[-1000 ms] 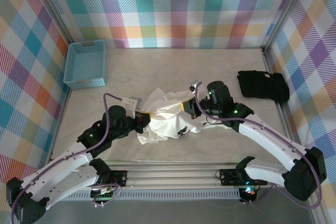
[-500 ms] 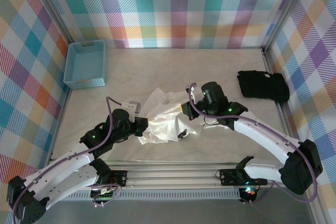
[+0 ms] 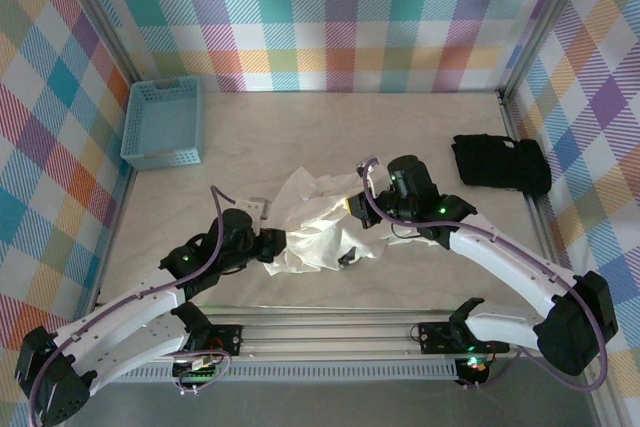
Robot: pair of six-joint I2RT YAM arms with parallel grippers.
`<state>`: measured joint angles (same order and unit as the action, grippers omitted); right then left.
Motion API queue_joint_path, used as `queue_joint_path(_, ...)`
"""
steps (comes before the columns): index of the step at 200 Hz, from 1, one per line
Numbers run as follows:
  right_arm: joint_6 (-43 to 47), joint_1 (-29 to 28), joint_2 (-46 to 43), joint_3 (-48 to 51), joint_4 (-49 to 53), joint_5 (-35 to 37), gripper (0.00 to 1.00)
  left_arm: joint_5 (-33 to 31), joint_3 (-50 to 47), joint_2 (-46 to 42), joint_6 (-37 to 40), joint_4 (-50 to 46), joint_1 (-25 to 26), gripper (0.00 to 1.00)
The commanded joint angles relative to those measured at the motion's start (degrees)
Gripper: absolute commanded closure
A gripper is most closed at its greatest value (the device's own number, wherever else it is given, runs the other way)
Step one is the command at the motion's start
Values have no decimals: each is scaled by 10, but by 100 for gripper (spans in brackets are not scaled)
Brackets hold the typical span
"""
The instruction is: Fold the inside-out t-shirt
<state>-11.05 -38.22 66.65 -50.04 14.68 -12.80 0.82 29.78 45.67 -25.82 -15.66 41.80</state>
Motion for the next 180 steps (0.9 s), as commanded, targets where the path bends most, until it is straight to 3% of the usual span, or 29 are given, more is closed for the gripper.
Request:
queue_joint_path(1, 12, 2, -7, 3, -7, -17, 100, 19, -2, -18, -12, 33, -6, 64)
queue_joint_path(43, 17, 2, -4, 1, -7, -17, 100, -12, 8, -33, -45, 19, -13, 48)
queue_joint_path(83, 23, 2, 0, -13, 19, 6, 100, -45, 30, -20, -13, -30, -22, 46)
queue_joint_path(106, 29, 11, 20, -52, 82, 29, 100, -71, 23, -45, 51, -17, -22, 45)
queue_joint_path(124, 24, 40, 56, -91, 127, -2, 100, -73, 15, -55, 101, 29, -22, 44)
queue_joint_path(166, 19, 96, 127, -134, 155, -79, 100, -37, 13, 3, 234, 131, -22, 41)
queue_joint_path(180, 23, 111, 141, -144, 161, -93, 100, 6, 2, 31, 312, 177, -22, 41)
